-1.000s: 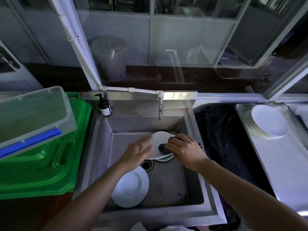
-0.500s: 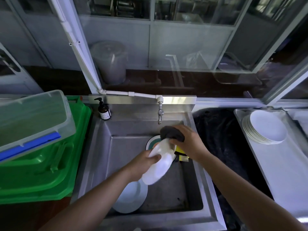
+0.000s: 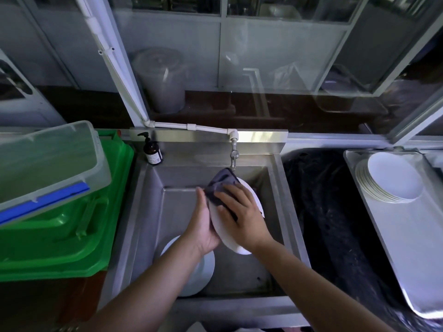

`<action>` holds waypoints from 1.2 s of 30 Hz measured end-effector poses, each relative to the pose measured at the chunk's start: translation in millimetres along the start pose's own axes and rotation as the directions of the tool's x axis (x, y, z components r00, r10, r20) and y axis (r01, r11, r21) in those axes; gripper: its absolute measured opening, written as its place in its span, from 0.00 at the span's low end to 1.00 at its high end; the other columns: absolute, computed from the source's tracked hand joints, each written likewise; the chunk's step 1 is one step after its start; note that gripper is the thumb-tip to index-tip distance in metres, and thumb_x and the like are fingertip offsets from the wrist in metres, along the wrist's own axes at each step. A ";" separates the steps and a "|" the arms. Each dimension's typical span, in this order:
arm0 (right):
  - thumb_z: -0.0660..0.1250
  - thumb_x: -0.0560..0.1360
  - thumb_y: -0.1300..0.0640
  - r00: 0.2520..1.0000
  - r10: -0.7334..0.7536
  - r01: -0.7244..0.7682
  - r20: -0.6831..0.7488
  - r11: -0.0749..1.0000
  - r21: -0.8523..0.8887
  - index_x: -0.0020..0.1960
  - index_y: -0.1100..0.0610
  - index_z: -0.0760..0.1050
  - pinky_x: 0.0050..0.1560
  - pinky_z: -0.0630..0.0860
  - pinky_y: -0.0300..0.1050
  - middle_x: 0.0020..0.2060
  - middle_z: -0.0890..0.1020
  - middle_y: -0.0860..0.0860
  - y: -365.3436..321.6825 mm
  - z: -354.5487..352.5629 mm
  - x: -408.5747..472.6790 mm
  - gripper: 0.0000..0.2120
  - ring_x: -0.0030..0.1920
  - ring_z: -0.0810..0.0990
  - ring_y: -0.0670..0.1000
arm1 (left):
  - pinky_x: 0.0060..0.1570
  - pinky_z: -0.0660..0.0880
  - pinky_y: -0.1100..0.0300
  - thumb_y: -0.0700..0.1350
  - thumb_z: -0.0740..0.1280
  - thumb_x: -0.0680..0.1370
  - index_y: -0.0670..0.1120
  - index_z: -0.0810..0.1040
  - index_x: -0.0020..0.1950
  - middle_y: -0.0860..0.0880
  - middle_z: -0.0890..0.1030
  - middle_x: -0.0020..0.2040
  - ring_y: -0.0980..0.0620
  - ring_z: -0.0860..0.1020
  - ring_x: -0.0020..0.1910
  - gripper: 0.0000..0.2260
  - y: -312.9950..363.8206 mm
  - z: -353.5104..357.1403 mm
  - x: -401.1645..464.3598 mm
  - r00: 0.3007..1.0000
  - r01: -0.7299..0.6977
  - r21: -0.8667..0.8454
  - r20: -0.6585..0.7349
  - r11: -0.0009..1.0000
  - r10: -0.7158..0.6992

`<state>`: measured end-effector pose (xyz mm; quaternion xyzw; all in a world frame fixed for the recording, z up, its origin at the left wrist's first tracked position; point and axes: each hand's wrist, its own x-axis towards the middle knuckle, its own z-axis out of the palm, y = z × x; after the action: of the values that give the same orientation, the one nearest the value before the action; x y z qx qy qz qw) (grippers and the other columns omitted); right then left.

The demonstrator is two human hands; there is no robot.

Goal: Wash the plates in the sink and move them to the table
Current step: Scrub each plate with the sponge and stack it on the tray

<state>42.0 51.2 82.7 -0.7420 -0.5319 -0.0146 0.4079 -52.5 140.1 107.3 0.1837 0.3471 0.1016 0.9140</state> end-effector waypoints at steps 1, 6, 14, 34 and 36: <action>0.66 0.81 0.53 0.998 -0.055 0.055 0.007 0.998 -0.012 0.64 0.54 0.81 0.69 0.70 0.59 0.66 0.78 0.53 -3.5 0.9 -2.4 0.14 0.70 0.73 0.60 | 0.61 0.78 0.49 0.76 0.51 0.76 0.43 0.81 0.67 0.40 0.82 0.64 0.42 0.82 0.62 0.43 4.7 0.2 -0.5 1.000 0.004 -0.056 -0.001 0.998 -0.004; 0.66 0.83 0.49 0.967 -0.226 0.239 0.118 0.965 -0.108 0.64 0.50 0.81 0.65 0.71 0.59 0.68 0.78 0.51 -6.7 -5.9 -23.8 0.13 0.72 0.71 0.60 | 0.48 0.84 0.50 0.66 0.62 0.80 0.36 0.82 0.59 0.37 0.84 0.53 0.41 0.85 0.48 0.32 21.3 -9.9 0.7 0.998 -0.020 -0.108 0.050 0.994 0.026; 0.70 0.77 0.38 0.953 -0.211 0.251 0.219 0.953 -0.170 0.70 0.45 0.77 0.71 0.64 0.68 0.77 0.67 0.55 1.6 -22.6 -19.8 0.24 0.78 0.61 0.63 | 0.60 0.79 0.43 0.60 0.58 0.84 0.39 0.76 0.70 0.35 0.80 0.66 0.39 0.82 0.60 0.27 16.4 -9.4 0.4 0.998 0.033 -0.085 0.048 0.996 -0.029; 0.62 0.82 0.43 0.679 0.728 -0.709 -0.097 0.684 0.170 0.75 0.46 0.70 0.71 0.68 0.48 0.73 0.71 0.46 30.5 -25.5 4.9 0.22 0.73 0.69 0.49 | 0.69 0.70 0.39 0.58 0.58 0.82 0.41 0.74 0.72 0.38 0.79 0.68 0.38 0.79 0.66 0.27 5.7 -3.8 -6.5 0.996 -0.043 0.052 0.081 0.998 0.039; 0.59 0.82 0.41 0.649 0.758 -0.750 -0.067 0.652 0.115 0.76 0.44 0.68 0.69 0.70 0.50 0.74 0.71 0.44 32.2 -24.8 13.4 0.23 0.72 0.70 0.50 | 0.70 0.70 0.40 0.58 0.60 0.80 0.40 0.73 0.73 0.38 0.79 0.68 0.38 0.78 0.67 0.28 0.4 -6.4 -7.6 0.996 -0.048 0.131 0.084 0.990 0.037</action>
<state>83.8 43.0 86.4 -0.8776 -0.1527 0.1364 0.4335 -62.5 139.8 107.6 0.2555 0.3116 0.0901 0.9108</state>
